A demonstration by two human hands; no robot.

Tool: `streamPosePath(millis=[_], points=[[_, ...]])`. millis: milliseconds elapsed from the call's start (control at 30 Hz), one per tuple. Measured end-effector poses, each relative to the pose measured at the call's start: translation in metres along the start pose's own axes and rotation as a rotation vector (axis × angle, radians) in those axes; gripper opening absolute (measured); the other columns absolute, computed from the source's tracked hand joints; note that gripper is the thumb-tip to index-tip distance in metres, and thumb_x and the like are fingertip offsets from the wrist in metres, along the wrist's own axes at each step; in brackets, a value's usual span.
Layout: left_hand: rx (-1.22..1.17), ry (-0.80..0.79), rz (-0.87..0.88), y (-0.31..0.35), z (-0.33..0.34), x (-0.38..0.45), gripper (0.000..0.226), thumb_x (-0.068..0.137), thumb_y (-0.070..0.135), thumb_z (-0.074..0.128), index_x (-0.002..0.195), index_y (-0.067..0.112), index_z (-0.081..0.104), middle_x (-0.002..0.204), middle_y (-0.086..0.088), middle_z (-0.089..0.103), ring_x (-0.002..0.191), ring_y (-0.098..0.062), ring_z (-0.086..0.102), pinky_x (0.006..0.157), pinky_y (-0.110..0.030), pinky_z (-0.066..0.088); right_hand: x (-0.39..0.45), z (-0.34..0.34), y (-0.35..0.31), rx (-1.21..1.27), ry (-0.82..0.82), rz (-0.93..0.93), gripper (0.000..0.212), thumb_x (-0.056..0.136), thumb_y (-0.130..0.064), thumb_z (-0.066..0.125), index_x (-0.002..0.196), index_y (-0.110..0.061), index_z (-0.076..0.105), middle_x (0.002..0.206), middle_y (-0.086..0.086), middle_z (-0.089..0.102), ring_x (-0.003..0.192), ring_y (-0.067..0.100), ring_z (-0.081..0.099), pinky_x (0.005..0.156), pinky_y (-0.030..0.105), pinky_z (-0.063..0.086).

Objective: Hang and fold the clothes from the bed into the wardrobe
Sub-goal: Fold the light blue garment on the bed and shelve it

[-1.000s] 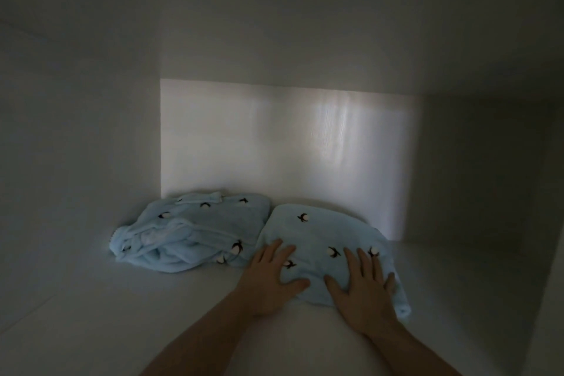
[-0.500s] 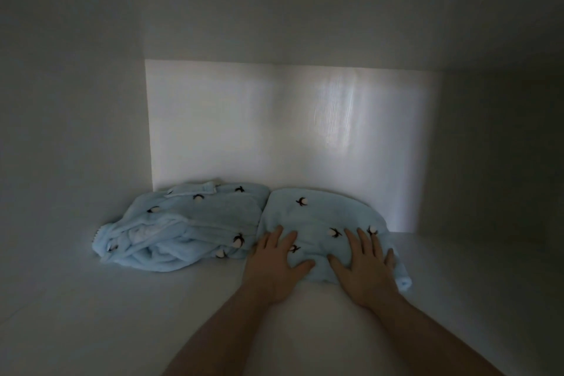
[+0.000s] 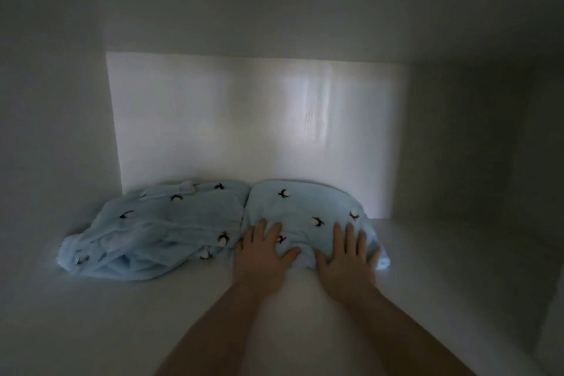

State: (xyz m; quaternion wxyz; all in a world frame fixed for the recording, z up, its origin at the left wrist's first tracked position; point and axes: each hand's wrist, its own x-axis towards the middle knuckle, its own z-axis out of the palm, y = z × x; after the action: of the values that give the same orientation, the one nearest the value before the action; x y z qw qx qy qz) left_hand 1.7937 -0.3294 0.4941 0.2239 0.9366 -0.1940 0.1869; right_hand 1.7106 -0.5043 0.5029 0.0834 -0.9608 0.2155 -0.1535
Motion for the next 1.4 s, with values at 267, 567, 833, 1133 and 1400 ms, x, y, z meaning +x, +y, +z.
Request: streamPosePath(millis=[267,567,833,1133,1400], points=[[0.107,0.065,0.059,0.009,-0.015,-0.020,0.076,0.098,0.073,0.031,0.161,0.031,0.024,0.171,-0.008,0.011,0.154,-0.032,0.016,0.125,-0.049,0.010,-0.079,-0.020,0.006,-0.006,-0.186,0.098,0.079,0.101,-0.066,0.025,0.165,-0.026,0.004,0.173,0.003,-0.007,0.159,0.031,-0.004,0.124,0.061,-0.007],[0.072,-0.248,0.351,0.008,-0.060,-0.109,0.076,0.103,0.043,0.041,0.164,0.029,-0.003,0.169,-0.008,-0.023,0.156,-0.034,-0.018,0.127,-0.052,-0.005,-0.209,-0.058,0.004,0.006,-0.195,0.093,0.073,0.102,-0.064,0.024,0.164,-0.027,0.015,0.173,0.000,0.006,0.159,0.022,0.002,0.126,0.048,-0.003],[-0.018,-0.699,0.566,0.074,-0.126,-0.244,0.060,0.105,0.055,0.036,0.161,0.043,0.016,0.172,0.005,0.001,0.159,-0.029,0.000,0.127,-0.044,0.002,-0.404,-0.106,0.039,0.279,-0.067,0.194,0.079,0.096,-0.062,0.050,0.163,-0.031,0.022,0.171,-0.010,0.017,0.156,0.012,0.017,0.126,0.036,0.019],[-0.444,-0.802,1.127,0.205,-0.188,-0.532,0.067,0.099,0.050,0.059,0.158,0.031,0.032,0.163,0.015,0.029,0.150,-0.003,0.021,0.106,0.000,0.003,-0.762,-0.192,0.128,0.267,0.235,0.675,0.067,0.095,-0.053,0.063,0.155,-0.039,0.036,0.163,-0.020,0.029,0.148,0.004,0.033,0.120,0.025,0.027],[-0.486,-1.058,1.518,0.306,-0.218,-0.793,0.068,0.097,0.055,0.058,0.157,0.040,0.029,0.165,0.021,0.022,0.151,0.003,0.014,0.113,-0.006,0.007,-1.067,-0.230,0.127,0.318,0.469,1.167,0.061,0.089,-0.056,0.064,0.144,-0.054,0.039,0.154,-0.034,0.030,0.141,-0.001,0.040,0.116,0.033,0.039]])
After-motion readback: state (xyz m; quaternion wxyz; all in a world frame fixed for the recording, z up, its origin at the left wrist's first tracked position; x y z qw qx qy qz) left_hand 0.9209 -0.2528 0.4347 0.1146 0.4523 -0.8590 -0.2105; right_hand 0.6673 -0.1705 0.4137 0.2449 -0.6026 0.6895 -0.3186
